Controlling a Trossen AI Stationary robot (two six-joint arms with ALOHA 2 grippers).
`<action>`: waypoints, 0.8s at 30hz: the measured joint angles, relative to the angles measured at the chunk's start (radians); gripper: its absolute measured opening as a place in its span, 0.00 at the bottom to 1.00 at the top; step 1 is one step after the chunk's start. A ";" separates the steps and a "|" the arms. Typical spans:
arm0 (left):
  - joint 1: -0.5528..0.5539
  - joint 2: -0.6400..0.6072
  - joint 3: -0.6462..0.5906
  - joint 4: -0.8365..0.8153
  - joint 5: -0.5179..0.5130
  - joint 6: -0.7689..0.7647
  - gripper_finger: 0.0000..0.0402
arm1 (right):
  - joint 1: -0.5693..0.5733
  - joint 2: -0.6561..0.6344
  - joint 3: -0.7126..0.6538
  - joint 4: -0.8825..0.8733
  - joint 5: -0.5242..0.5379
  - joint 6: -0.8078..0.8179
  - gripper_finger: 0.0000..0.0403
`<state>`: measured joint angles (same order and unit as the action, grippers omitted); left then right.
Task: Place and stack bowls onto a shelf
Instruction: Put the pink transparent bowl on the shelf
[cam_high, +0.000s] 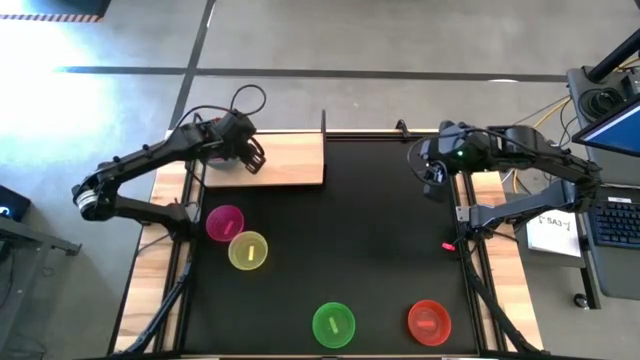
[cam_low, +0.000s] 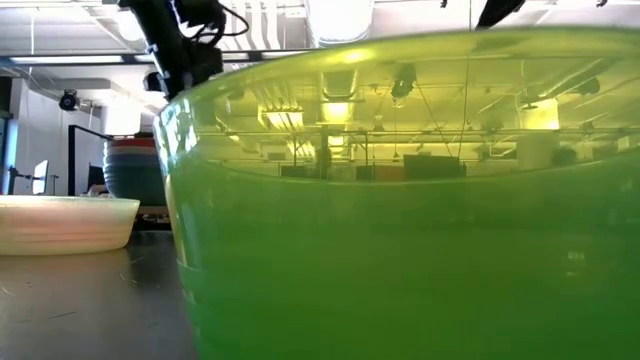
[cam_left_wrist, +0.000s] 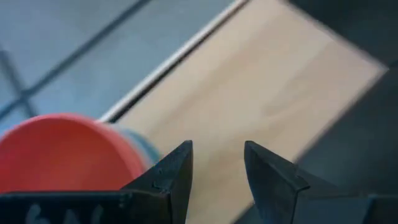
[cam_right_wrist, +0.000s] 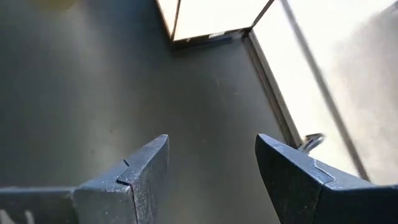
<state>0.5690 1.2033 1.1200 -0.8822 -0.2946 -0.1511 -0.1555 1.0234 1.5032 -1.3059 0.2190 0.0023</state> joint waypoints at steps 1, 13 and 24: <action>-0.007 0.000 0.007 0.001 0.026 -0.011 0.32 | 0.000 -0.001 -0.010 -0.003 -0.021 0.001 0.57; -0.298 0.011 0.011 -0.044 0.098 -0.194 0.32 | 0.000 0.005 -0.139 -0.051 -0.305 0.118 0.57; -0.558 0.019 -0.106 -0.302 0.096 -0.684 0.32 | 0.000 0.009 -0.283 -0.052 -0.305 0.112 0.57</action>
<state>0.0109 1.2221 1.0141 -1.1839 -0.1982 -0.8353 -0.1551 1.0324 1.2198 -1.3578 -0.0864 0.1143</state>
